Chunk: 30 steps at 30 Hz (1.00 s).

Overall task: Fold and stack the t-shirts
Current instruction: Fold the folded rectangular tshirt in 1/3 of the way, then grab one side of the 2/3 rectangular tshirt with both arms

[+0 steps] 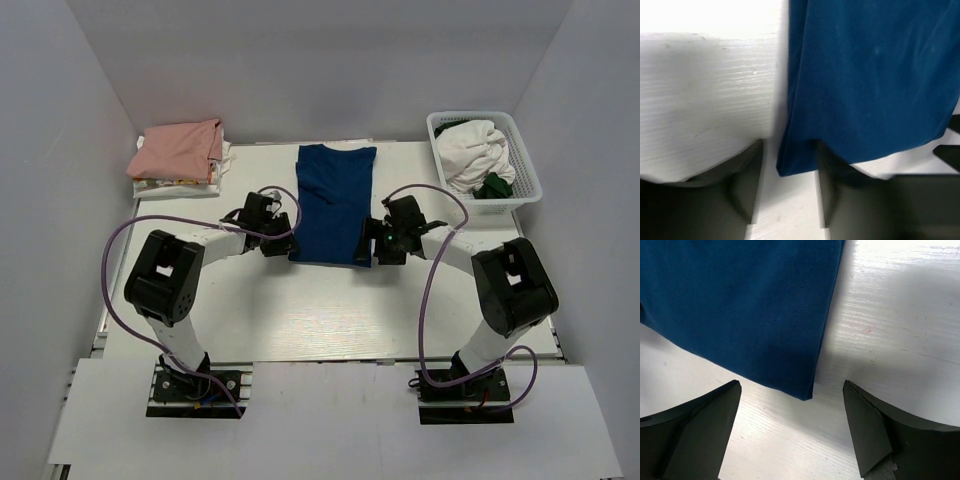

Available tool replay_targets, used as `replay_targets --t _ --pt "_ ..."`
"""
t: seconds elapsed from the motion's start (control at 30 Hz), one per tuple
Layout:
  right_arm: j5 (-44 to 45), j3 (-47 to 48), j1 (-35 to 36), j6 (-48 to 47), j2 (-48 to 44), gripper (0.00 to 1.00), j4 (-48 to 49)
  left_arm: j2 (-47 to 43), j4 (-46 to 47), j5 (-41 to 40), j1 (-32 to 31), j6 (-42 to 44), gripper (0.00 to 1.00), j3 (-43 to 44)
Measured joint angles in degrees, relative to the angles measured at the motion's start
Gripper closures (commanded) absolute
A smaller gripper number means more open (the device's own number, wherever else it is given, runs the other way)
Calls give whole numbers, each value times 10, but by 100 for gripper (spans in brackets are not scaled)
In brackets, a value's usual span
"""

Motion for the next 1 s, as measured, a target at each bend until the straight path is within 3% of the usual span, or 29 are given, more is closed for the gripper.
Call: replay_targets --t 0.1,0.17,0.2,0.3,0.37,0.43,0.67,1.0 --pt "-5 0 0 4 3 20 6 8 12 12 -2 0 56 -2" --pt "-8 -1 0 6 7 29 11 8 23 19 -6 -4 69 -9" --pt "-10 -1 0 6 10 42 14 8 24 20 -8 -5 74 -12" --pt "-20 -1 0 13 24 68 20 14 26 21 -11 -8 100 -14" --pt "-19 -1 0 15 30 80 24 15 27 21 -11 -10 100 -12" --pt "-19 0 0 17 36 99 24 17 25 20 -12 -12 100 -10" --pt "-16 -1 0 16 11 100 -15 -20 -1 17 -21 -11 100 -29" --pt "-88 -64 23 -5 -210 100 -151 -315 -99 29 -80 -30 100 -122"
